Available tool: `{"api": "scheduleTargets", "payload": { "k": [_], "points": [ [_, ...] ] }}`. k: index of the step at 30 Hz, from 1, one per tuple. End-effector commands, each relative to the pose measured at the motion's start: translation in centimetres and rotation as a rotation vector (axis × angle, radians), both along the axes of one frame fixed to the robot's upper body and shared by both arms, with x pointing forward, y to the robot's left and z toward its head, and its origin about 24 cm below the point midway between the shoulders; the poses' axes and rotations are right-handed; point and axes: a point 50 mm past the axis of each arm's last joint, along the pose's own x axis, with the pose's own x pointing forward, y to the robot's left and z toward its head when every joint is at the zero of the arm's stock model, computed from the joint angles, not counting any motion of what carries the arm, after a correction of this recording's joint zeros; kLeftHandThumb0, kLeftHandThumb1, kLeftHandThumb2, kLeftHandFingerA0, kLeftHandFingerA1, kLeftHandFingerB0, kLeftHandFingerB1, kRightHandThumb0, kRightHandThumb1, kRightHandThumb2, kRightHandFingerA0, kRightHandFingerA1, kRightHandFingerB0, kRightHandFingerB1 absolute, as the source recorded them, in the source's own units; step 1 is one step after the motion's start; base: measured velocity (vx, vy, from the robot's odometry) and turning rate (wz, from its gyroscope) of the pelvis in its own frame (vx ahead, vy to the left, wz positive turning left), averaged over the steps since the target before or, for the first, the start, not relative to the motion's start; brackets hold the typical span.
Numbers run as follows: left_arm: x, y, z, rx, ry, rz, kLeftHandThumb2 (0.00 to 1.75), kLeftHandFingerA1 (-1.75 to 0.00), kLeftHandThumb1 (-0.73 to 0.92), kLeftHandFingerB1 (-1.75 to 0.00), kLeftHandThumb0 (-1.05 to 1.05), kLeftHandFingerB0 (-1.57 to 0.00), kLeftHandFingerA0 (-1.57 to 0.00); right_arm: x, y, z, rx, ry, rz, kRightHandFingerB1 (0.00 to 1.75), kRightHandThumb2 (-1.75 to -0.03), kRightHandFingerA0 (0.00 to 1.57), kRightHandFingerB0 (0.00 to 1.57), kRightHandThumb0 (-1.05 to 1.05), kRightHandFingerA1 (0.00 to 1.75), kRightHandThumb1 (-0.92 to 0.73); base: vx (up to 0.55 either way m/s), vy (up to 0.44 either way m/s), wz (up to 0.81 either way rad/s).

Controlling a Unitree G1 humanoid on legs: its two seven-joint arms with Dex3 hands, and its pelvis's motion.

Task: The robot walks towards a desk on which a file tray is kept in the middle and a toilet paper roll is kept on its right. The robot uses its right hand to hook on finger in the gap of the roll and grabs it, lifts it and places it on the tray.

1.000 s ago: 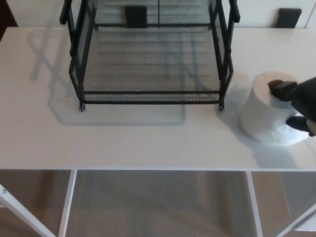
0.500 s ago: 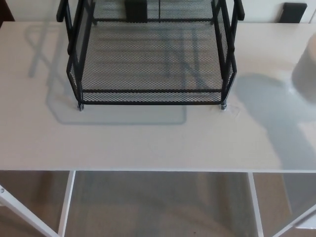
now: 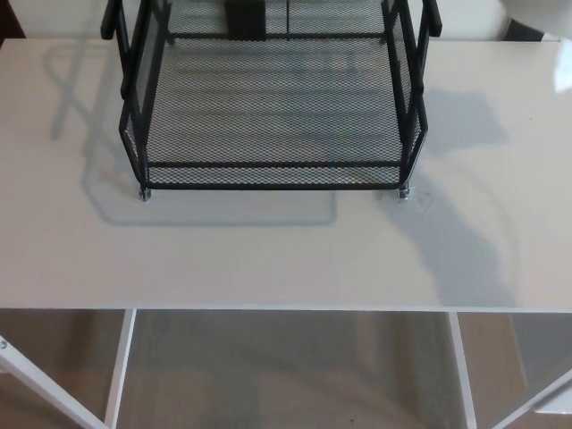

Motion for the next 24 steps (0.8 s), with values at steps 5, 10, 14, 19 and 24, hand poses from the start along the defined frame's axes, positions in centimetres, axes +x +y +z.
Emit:
{"api": "scheduleTargets", "payload": {
  "k": [5, 10, 14, 19, 24],
  "points": [
    [-0.5, 0.5, 0.3, 0.028, -0.016, 0.007, 1.12, -0.53, 0.75, -0.25, -0.84, -0.03, -0.16, 0.3, 3.9, 6.5, 0.166, -0.092, 0.1, 1.61, -0.83, 0.78, 0.64, -0.22, 1.75, -0.75, 0.0, 0.0, 0.0],
    [-0.2, 0.5, 0.4, 0.038, -0.018, -0.02, 0.74, -0.44, 0.92, -0.22, -0.87, 0.0, -0.18, 0.2, 6.9, 8.8, 0.197, -0.12, 0.148, 1.62, -0.73, 0.77, 0.64, -0.25, 1.75, -0.69, 0.0, 0.0, 0.0],
    [-0.4, 0.4, 0.2, 0.047, 0.007, -0.023, 1.13, -0.53, 0.76, -0.24, -0.84, -0.04, -0.18, -0.3, 9.9, 9.0, 0.133, -0.131, 0.19, 1.59, -0.71, 0.79, 0.66, -0.24, 1.75, -0.67, 0.0, 0.0, 0.0],
    [-0.3, 0.4, 0.3, 0.033, -0.008, -0.016, 1.12, -0.53, 0.75, -0.24, -0.83, -0.02, -0.16, -0.4, 13.0, 6.9, 0.059, -0.068, 0.27, 1.64, -0.69, 0.77, 0.62, -0.22, 1.75, -0.63, 0.0, 0.0, 0.0],
    [0.0, 0.3, 0.3, 0.032, -0.011, -0.009, 1.13, -0.52, 0.74, -0.22, -0.85, -0.04, -0.14, 0.5, 15.6, 2.7, 0.017, 0.154, 0.316, 1.53, -0.84, 0.83, 0.76, -0.14, 1.72, -0.54, 0.0, 0.0, 0.0]
  ]
}}
